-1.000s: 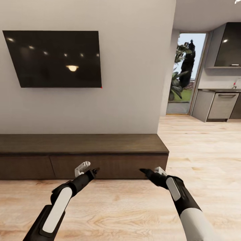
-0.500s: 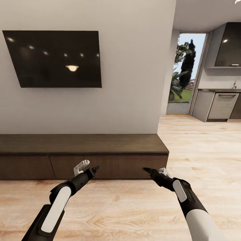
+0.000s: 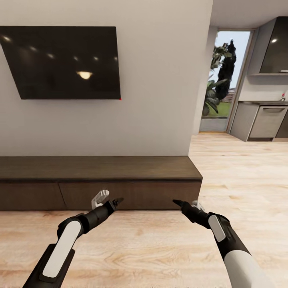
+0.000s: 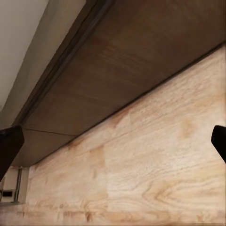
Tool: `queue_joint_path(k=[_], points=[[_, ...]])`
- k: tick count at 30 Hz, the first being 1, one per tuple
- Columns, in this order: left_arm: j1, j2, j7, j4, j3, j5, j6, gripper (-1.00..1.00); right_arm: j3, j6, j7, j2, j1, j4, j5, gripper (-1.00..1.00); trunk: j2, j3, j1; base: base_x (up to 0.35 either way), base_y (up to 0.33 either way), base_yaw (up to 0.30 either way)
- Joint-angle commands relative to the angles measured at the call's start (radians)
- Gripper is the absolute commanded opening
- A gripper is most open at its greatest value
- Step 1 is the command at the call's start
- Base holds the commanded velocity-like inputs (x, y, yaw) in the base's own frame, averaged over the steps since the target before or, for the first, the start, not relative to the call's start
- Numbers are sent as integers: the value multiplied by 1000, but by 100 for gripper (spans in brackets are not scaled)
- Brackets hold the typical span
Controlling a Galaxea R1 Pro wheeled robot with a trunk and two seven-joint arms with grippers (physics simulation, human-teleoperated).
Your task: Place each of the two pumpkins and all three candles from the living room inside a cabinet in the living room (use any cabinet), then make sure every cabinet is closed, and position the cauldron so it is next to a table in the living room.
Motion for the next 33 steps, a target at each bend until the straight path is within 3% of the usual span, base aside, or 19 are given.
queue_joint_path(k=[1, 4, 9, 12, 15, 22, 25, 29, 33], points=[[-1, 1, 10, -1, -1, 11, 7, 100, -6, 7, 4, -1, -1, 0, -13, 100, -1, -5, 0, 0, 0, 0], [-1, 1, 9, -2, 0, 13, 35, 100, -45, 8, 3, -11, -2, 0, -48, 100, -1, -17, 2, 0, 0, 0], [-1, 2, 9, -3, 16, 16, 48, 100, -69, 7, 3, -13, -2, 0, -58, 100, -3, -36, 4, 0, 0, 0], [-1, 4, 9, -3, 51, 50, 68, 100, -73, 6, 7, -13, -2, 0, -60, 100, -3, -48, 5, 0, 0, 0], [-1, 19, 9, -4, 93, 87, 139, 100, -74, 2, 8, -12, -2, 0, -60, 100, -4, -59, 6, 0, 0, 0], [-1, 36, 7, -3, 150, 109, 200, 100, -72, -24, 6, -10, -2, -2, -55, 100, -6, -86, 10, 0, 0, 0], [-1, 43, 7, -3, 160, 158, 233, 100, -73, -67, 9, -10, -2, -2, -59, 100, -6, -98, 11, 0, 0, 0], [-1, 82, 7, -3, 163, 247, 273, 100, -72, -105, 34, -7, -2, -2, -73, 100, -7, -113, 13, 0, 0, 0], [-1, 117, 8, -1, 162, 361, 286, 100, -73, -132, 125, -7, -2, 0, -97, 100, -8, -129, 15, 0, 0, 0]])
